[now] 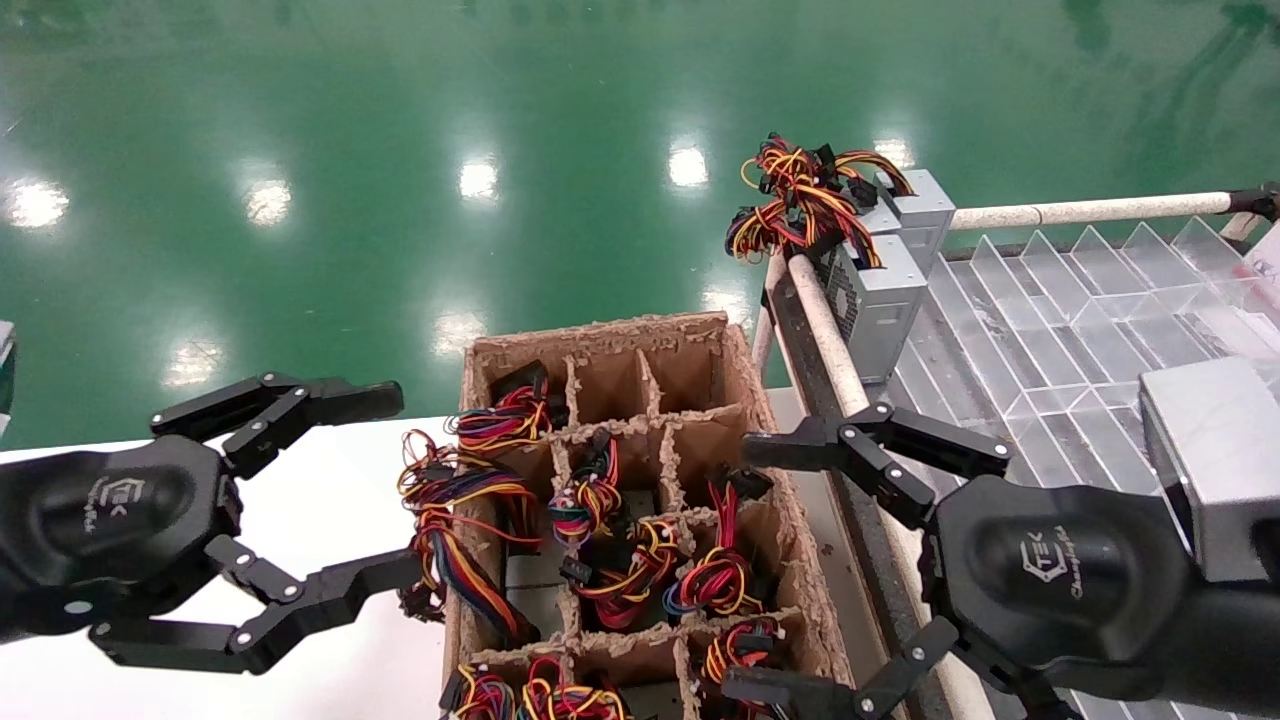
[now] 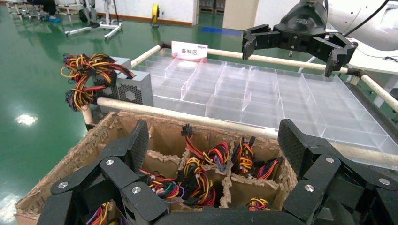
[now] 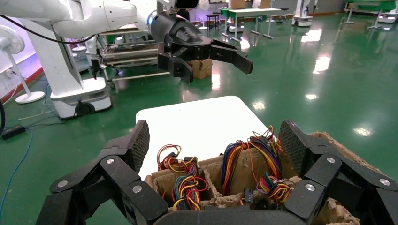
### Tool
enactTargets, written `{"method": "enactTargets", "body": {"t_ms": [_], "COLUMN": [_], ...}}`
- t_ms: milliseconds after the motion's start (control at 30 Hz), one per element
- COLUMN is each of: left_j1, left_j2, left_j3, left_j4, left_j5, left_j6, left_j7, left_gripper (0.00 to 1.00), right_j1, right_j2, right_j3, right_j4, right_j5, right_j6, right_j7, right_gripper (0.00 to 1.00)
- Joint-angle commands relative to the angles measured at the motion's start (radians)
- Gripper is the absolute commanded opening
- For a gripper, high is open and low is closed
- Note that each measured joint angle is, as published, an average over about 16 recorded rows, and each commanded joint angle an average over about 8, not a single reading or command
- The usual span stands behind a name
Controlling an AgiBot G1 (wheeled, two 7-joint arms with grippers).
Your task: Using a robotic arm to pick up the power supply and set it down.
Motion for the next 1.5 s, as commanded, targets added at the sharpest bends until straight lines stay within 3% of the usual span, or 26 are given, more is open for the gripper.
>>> {"method": "enactTargets", "body": {"t_ms": [33, 433, 467, 700, 733, 1100, 1167, 1367, 1400, 1500], "left_j1": [0.000, 0.000, 0.000, 0.000, 0.000, 0.000, 0.000, 0.000, 0.000, 0.000], "left_j2": [0.000, 0.000, 0.000, 0.000, 0.000, 0.000, 0.000, 0.000, 0.000, 0.000], "left_j3": [0.000, 0.000, 0.000, 0.000, 0.000, 0.000, 0.000, 0.000, 0.000, 0.000], "left_j4": [0.000, 0.000, 0.000, 0.000, 0.000, 0.000, 0.000, 0.000, 0.000, 0.000], "left_j5": [0.000, 0.000, 0.000, 0.000, 0.000, 0.000, 0.000, 0.000, 0.000, 0.000], "left_j6": [0.000, 0.000, 0.000, 0.000, 0.000, 0.000, 0.000, 0.000, 0.000, 0.000], "left_j7": [0.000, 0.000, 0.000, 0.000, 0.000, 0.000, 0.000, 0.000, 0.000, 0.000], "left_gripper": [1.00, 1.00, 0.95, 0.08, 0.00, 0.00, 0.00, 0.00, 0.00, 0.00], "right_j1": [0.000, 0.000, 0.000, 0.000, 0.000, 0.027, 0.042, 0.064, 0.064, 0.061], "right_j2": [0.000, 0.000, 0.000, -0.001, -0.003, -0.016, -0.011, -0.004, -0.004, -0.006], "right_j3": [0.000, 0.000, 0.000, -0.005, -0.008, -0.104, -0.122, -0.159, -0.163, -0.171], "right_j4": [0.000, 0.000, 0.000, 0.008, 0.013, 0.052, 0.055, 0.056, 0.056, 0.054], "right_j5": [0.000, 0.000, 0.000, -0.006, -0.010, -0.141, -0.177, -0.268, -0.280, -0.311], "right_j6": [0.000, 0.000, 0.000, -0.001, -0.001, -0.039, -0.042, -0.015, -0.007, 0.017], "right_j7": [0.000, 0.000, 0.000, 0.003, 0.005, 0.044, 0.049, 0.052, 0.051, 0.048], "right_gripper": [1.00, 1.00, 1.00, 1.00, 1.00, 1.00, 0.87, 0.12, 0.03, 0.00]}}
